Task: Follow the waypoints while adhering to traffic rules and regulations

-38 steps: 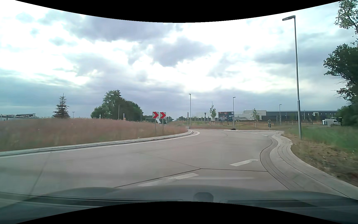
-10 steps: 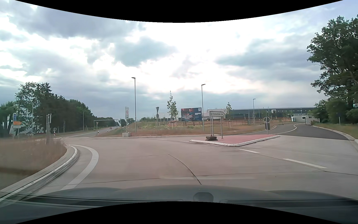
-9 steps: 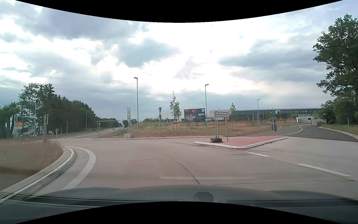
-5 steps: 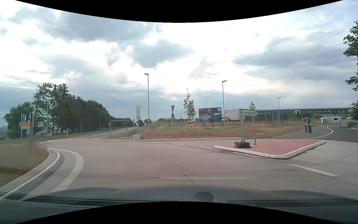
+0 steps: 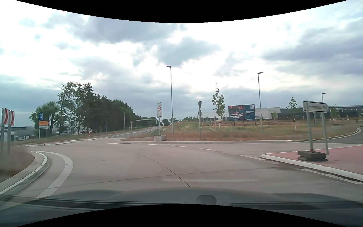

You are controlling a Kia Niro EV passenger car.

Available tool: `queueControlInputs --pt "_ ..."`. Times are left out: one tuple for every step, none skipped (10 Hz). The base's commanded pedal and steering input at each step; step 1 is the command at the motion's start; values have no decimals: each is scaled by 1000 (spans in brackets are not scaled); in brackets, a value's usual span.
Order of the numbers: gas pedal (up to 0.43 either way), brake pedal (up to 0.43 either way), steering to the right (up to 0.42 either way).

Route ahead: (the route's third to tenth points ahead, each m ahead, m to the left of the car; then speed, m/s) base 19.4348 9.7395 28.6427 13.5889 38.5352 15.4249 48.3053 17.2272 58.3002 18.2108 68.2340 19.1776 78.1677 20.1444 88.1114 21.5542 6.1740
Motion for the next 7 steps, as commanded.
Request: queueControlInputs --pt "138 0 -211" --pt "138 0 -219" --pt "138 0 -226" --pt "138 0 -234" --pt "138 0 -242" --pt "138 0 -248" --pt "138 0 -249"
